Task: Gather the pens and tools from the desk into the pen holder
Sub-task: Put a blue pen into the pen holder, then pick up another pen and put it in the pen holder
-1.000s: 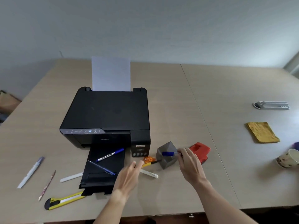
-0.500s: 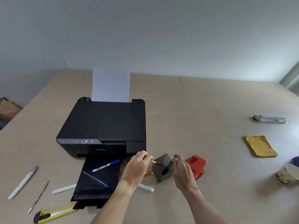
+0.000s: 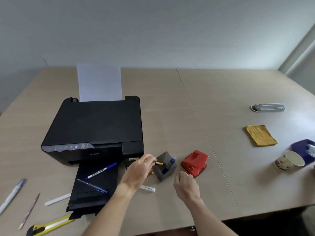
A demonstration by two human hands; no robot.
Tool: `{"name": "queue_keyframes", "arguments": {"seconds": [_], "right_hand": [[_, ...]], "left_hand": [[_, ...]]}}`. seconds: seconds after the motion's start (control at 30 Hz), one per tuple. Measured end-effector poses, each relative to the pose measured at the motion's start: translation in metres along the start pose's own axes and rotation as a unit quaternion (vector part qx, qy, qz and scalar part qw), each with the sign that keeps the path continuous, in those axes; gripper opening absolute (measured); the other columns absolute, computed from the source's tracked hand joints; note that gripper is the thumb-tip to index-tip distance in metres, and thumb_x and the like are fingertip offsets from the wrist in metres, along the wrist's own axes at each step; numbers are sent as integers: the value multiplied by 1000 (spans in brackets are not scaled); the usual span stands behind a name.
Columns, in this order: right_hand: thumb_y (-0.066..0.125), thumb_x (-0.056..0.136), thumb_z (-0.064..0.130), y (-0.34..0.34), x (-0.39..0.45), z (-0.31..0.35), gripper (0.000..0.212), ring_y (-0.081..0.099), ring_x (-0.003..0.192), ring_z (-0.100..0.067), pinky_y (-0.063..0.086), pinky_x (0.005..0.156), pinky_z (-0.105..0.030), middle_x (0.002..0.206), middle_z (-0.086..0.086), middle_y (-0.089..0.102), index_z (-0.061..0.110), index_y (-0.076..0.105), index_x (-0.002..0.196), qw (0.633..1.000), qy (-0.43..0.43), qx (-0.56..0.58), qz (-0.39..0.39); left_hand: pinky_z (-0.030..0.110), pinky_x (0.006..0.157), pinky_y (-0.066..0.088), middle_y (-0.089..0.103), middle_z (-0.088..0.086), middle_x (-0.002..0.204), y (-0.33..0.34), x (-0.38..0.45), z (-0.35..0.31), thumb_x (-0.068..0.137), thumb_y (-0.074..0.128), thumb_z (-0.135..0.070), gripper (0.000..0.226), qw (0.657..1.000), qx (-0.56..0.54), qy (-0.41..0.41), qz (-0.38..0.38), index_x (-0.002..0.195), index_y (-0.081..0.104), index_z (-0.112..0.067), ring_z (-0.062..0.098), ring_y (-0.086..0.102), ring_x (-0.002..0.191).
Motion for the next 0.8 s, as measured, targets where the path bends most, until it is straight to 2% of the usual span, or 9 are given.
{"name": "queue_keyframes", "arguments": {"seconds": [0.07, 0.13, 0.23, 0.3, 0.4, 0.53, 0.63, 0.73, 0.8], "right_hand": [[37, 85, 24, 14, -7, -3, 26, 55, 65, -28, 44, 60, -35, 76, -7, 60, 17, 42, 61, 999, -4, -36, 29], [37, 87, 26, 32, -16, -3, 24, 59, 73, -28, 43, 62, -35, 83, -7, 63, 17, 45, 67, 995, -13, -73, 61], [38, 90, 25, 60, -24, 1, 16, 61, 84, -28, 42, 65, -35, 89, -6, 60, 16, 45, 78, 989, -42, -108, 86], [41, 88, 22, 73, -23, 9, 10, 59, 93, -28, 45, 74, -36, 97, -7, 58, 14, 47, 88, 985, -68, -124, 101], [43, 86, 15, 88, -13, 28, 23, 53, 105, -29, 43, 86, -36, 111, -9, 54, 10, 52, 106, 975, -87, -162, 123], [45, 86, 9, 104, -3, 54, 29, 51, 108, -28, 43, 90, -35, 116, -11, 54, 11, 52, 114, 967, -93, -194, 136], [45, 88, 6, 115, -3, 65, 31, 52, 108, -28, 44, 90, -35, 119, -12, 54, 13, 50, 119, 959, -110, -218, 144], [51, 89, 8, 122, -5, 72, 32, 51, 109, -28, 45, 92, -35, 121, -10, 51, 14, 49, 121, 950, -124, -242, 152], [53, 89, 10, 125, -5, 75, 33, 51, 109, -28, 44, 93, -35, 122, -10, 51, 14, 48, 122, 947, -127, -249, 156]], "left_hand": [[23, 65, 58, 56, -7, 110, -3, -12, 5, 99, 46, -27, 18, 1000, 4, 0, -5, 109, 58, -20, 10, 66, 76], [19, 63, 55, 56, -6, 107, -9, -27, 14, 98, 49, -23, 16, 999, -7, -33, -15, 107, 61, -19, 8, 64, 74], [22, 60, 54, 58, -6, 99, -17, -55, 35, 96, 53, -19, 13, 997, -1, -78, -17, 103, 63, -19, 9, 62, 66], [25, 60, 55, 60, -8, 96, -23, -77, 55, 94, 57, -16, 11, 994, 28, -104, -8, 102, 63, -21, 10, 62, 66], [27, 59, 55, 63, -7, 91, -38, -106, 85, 89, 65, -11, 15, 983, 82, -161, 6, 98, 66, -23, 13, 62, 65], [30, 61, 56, 66, -3, 88, -56, -130, 117, 75, 69, 6, 31, 959, 134, -248, 18, 94, 71, -18, 18, 65, 72], [30, 62, 57, 65, -2, 92, -57, -141, 133, 64, 69, 15, 47, 951, 155, -263, 46, 100, 72, -15, 18, 65, 73], [28, 63, 56, 65, -4, 96, -51, -144, 143, 68, 79, 2, 38, 947, 162, -264, 80, 99, 73, -20, 16, 65, 74], [27, 59, 54, 66, -5, 90, -48, -142, 144, 65, 87, -12, 29, 948, 165, -249, 105, 88, 73, -22, 15, 64, 70]]}}
Point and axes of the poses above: each hand's wrist, its own x-axis towards the middle knuckle, its own y-axis out of the palm, z = x × y, the point moved 2 cm from there along x, towards the middle knuckle
